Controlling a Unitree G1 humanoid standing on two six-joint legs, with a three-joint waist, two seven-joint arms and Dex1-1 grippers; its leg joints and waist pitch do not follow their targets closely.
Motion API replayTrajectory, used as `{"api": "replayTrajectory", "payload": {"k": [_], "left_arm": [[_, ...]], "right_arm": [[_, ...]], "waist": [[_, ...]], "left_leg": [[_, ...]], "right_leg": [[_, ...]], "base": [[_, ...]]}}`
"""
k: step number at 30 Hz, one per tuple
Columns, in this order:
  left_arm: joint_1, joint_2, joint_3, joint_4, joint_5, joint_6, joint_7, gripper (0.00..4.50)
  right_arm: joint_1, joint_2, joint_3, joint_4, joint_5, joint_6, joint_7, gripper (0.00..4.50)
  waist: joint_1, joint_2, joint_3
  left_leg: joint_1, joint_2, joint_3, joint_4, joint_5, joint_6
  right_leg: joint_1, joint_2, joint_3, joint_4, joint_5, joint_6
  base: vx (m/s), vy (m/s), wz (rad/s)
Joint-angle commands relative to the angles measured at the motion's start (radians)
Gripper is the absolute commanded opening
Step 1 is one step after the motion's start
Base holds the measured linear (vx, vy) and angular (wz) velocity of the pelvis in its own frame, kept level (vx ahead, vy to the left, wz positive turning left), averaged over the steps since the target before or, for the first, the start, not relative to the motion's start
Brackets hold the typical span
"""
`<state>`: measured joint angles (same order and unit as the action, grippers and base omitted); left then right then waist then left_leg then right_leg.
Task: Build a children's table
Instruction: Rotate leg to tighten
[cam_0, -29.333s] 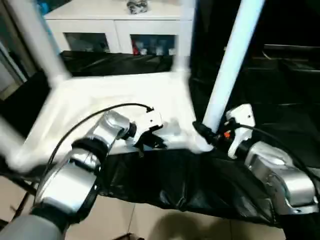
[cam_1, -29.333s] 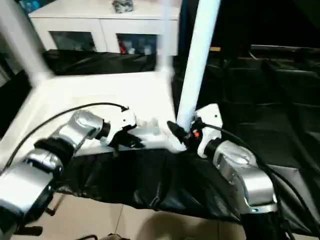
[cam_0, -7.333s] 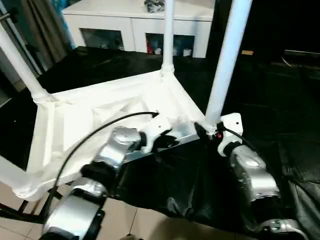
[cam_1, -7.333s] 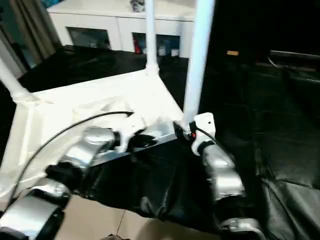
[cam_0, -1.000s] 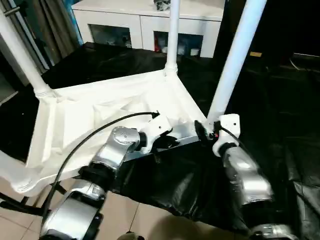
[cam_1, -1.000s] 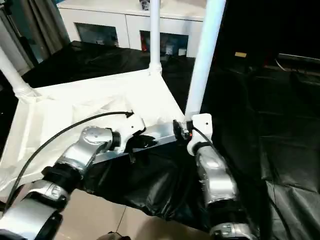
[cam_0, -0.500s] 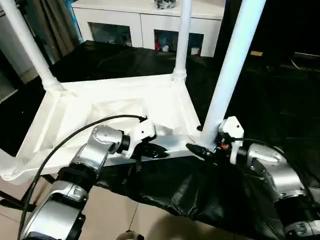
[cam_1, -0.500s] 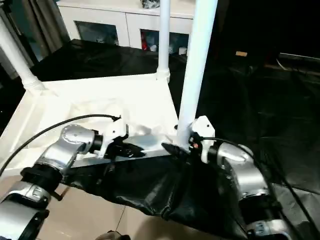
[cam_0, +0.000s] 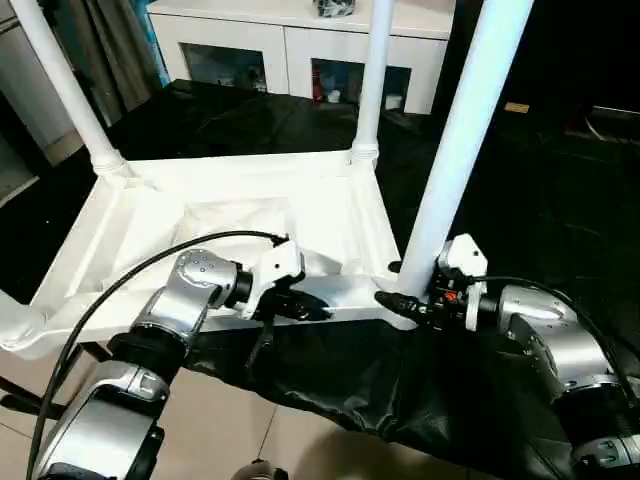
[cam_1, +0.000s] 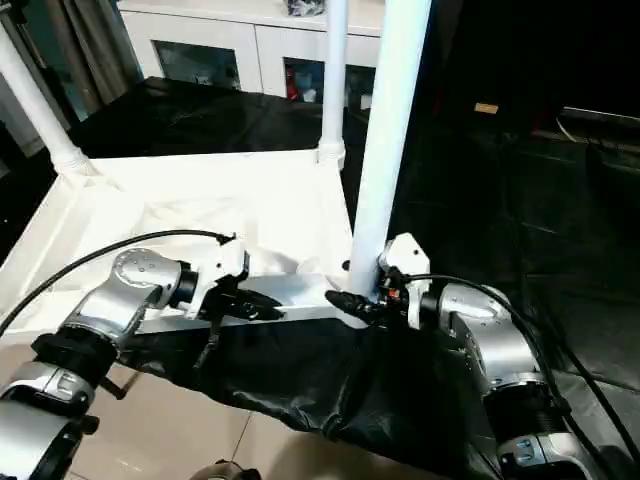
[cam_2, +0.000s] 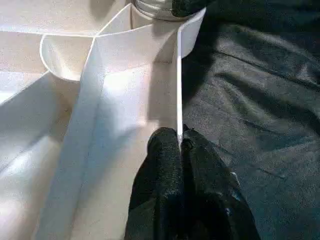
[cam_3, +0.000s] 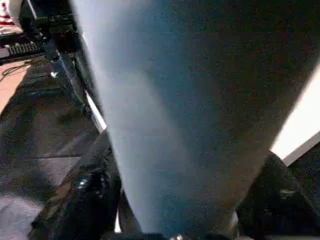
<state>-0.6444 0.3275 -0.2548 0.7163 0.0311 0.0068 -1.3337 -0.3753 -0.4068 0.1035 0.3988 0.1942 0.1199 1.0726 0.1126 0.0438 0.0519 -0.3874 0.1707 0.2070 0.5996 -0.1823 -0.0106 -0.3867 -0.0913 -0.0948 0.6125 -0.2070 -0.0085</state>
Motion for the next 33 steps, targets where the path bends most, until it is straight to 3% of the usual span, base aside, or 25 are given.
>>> {"api": "replayTrajectory", "payload": {"k": [1, 3, 5, 7, 11, 13, 15, 16, 18, 21, 22, 23, 25, 28, 30, 33], "left_arm": [[-0.006, -0.002, 0.001, -0.016, -0.028, -0.001, -0.006, 0.00], [0.002, 0.006, 0.004, -0.021, -0.030, -0.001, -0.010, 0.00], [0.008, 0.008, 0.005, -0.026, -0.031, 0.001, -0.010, 0.00], [0.011, 0.010, 0.006, -0.029, -0.032, 0.004, -0.011, 0.00], [0.021, 0.009, 0.011, -0.037, -0.028, 0.012, 0.010, 0.00], [0.014, -0.003, 0.014, -0.027, -0.015, 0.020, 0.053, 0.00], [-0.014, -0.041, 0.019, 0.014, 0.019, 0.048, 0.172, 0.00], [-0.020, -0.053, 0.023, 0.020, 0.021, 0.058, 0.197, 0.00], [-0.034, -0.086, 0.025, 0.028, 0.030, 0.078, 0.255, 0.00], [-0.060, -0.162, 0.030, 0.039, 0.043, 0.126, 0.375, 0.00], [-0.066, -0.180, 0.031, 0.043, 0.044, 0.135, 0.399, 0.00], [-0.076, -0.210, 0.029, 0.049, 0.047, 0.143, 0.433, 0.00], [-0.090, -0.259, 0.024, 0.060, 0.053, 0.151, 0.483, 0.00], [-0.098, -0.279, 0.005, 0.068, 0.068, 0.130, 0.490, 0.00], [-0.101, -0.279, -0.002, 0.072, 0.076, 0.119, 0.488, 0.00], [-0.100, -0.258, -0.009, 0.072, 0.088, 0.102, 0.474, 0.00]], "right_arm": [[-0.003, 0.003, 0.034, 0.008, -0.002, 0.013, 0.031, 2.65], [-0.006, 0.003, 0.039, 0.015, 0.000, 0.016, 0.040, 2.55], [-0.006, 0.005, 0.040, 0.018, 0.003, 0.022, 0.047, 2.43], [-0.006, 0.007, 0.042, 0.019, 0.003, 0.024, 0.049, 2.36], [0.008, 0.025, 0.043, 0.011, 0.005, 0.043, 0.030, 2.12], [0.024, 0.044, 0.037, -0.001, 0.007, 0.062, -0.009, 2.07], [0.048, 0.100, 0.014, 0.010, -0.027, 0.046, -0.163, 2.06], [0.053, 0.114, 0.008, 0.014, -0.035, 0.046, -0.201, 2.05], [0.055, 0.161, -0.016, 0.032, -0.050, 0.052, -0.315, 2.04], [0.048, 0.261, -0.069, 0.068, -0.078, 0.065, -0.549, 2.00], [0.043, 0.284, -0.081, 0.077, -0.078, 0.073, -0.593, 2.00], [0.030, 0.320, -0.094, 0.095, -0.079, 0.077, -0.662, 2.00], [-0.004, 0.382, -0.115, 0.136, -0.089, 0.079, -0.786, 2.00], [-0.041, 0.420, -0.126, 0.165, -0.095, 0.061, -0.847, 2.00], [-0.050, 0.432, -0.131, 0.169, -0.093, 0.030, -0.843, 2.56], [-0.055, 0.431, -0.133, 0.164, -0.106, -0.012, -0.831, 2.75]], "waist": [[0.003, -0.024, -0.068], [0.002, -0.025, -0.067], [0.001, -0.040, -0.067], [0.003, -0.035, -0.066], [0.000, -0.041, -0.066], [-0.002, -0.039, -0.064], [-0.002, -0.040, -0.062], [-0.005, -0.035, -0.059], [-0.010, -0.038, -0.054], [-0.015, -0.041, -0.051], [-0.018, -0.025, -0.047], [-0.022, -0.032, -0.044], [-0.027, -0.028, -0.041], [-0.033, -0.022, -0.049], [-0.032, -0.024, -0.053], [-0.031, -0.024, -0.053]], "left_leg": [[0.021, 0.078, -0.036, -0.068, -0.141, 0.080], [0.023, 0.079, -0.036, -0.069, -0.150, 0.074], [0.021, 0.079, -0.034, -0.070, -0.145, 0.073], [0.022, 0.078, -0.035, -0.069, -0.142, 0.072], [0.022, 0.079, -0.034, -0.070, -0.145, 0.067], [0.024, 0.079, -0.035, -0.073, -0.158, 0.059], [0.027, 0.079, -0.036, -0.075, -0.181, 0.042], [0.031, 0.080, -0.038, -0.080, -0.212, 0.021], [0.038, 0.080, -0.043, -0.088, -0.292, -0.022], [0.047, 0.080, -0.049, -0.094, -0.358, -0.057], [0.053, 0.078, -0.050, -0.096, -0.396, -0.073], [0.062, 0.076, -0.053, -0.096, -0.447, -0.085], [0.072, 0.072, -0.059, -0.096, -0.508, -0.097], [0.063, 0.072, -0.063, -0.105, -0.488, -0.091], [0.053, 0.074, -0.060, -0.111, -0.435, -0.075], [0.049, 0.073, -0.054, -0.109, -0.401, -0.061]], "right_leg": [[0.040, -0.088, 0.060, -0.062, -0.113, -0.255], [0.039, -0.089, 0.060, -0.064, -0.126, -0.252], [0.040, -0.089, 0.061, -0.064, -0.131, -0.247], [0.039, -0.091, 0.061, -0.063, -0.136, -0.247], [0.038, -0.089, 0.062, -0.064, -0.136, -0.244], [0.036, -0.089, 0.063, -0.066, -0.153, -0.241], [0.034, -0.093, 0.065, -0.072, -0.186, -0.234], [0.029, -0.092, 0.066, -0.079, -0.222, -0.227], [0.027, -0.095, 0.067, -0.092, -0.334, -0.201], [0.024, -0.099, 0.067, -0.103, -0.421, -0.170], [0.017, -0.096, 0.067, -0.110, -0.441, -0.163], [0.013, -0.097, 0.066, -0.118, -0.487, -0.152], [0.009, -0.098, 0.062, -0.127, -0.549, -0.128], [0.022, -0.096, 0.063, -0.126, -0.484, -0.118], [0.028, -0.095, 0.067, -0.119, -0.394, -0.133], [0.029, -0.095, 0.070, -0.112, -0.326, -0.160]], "base": [[0.000, 0.000, 0.00], [0.000, 0.000, 0.00], [0.000, 0.000, 0.00], [0.000, 0.000, 0.00], [0.000, 0.000, 0.00], [0.000, 0.000, 0.00], [0.000, 0.000, 0.00], [0.000, 0.000, 0.00], [0.000, 0.000, 0.00], [0.000, 0.000, 0.00], [0.000, 0.000, 0.00], [0.000, 0.000, 0.00], [0.000, 0.000, 0.00], [0.000, 0.000, 0.00], [0.000, 0.000, 0.00], [0.000, 0.000, 0.00]]}}
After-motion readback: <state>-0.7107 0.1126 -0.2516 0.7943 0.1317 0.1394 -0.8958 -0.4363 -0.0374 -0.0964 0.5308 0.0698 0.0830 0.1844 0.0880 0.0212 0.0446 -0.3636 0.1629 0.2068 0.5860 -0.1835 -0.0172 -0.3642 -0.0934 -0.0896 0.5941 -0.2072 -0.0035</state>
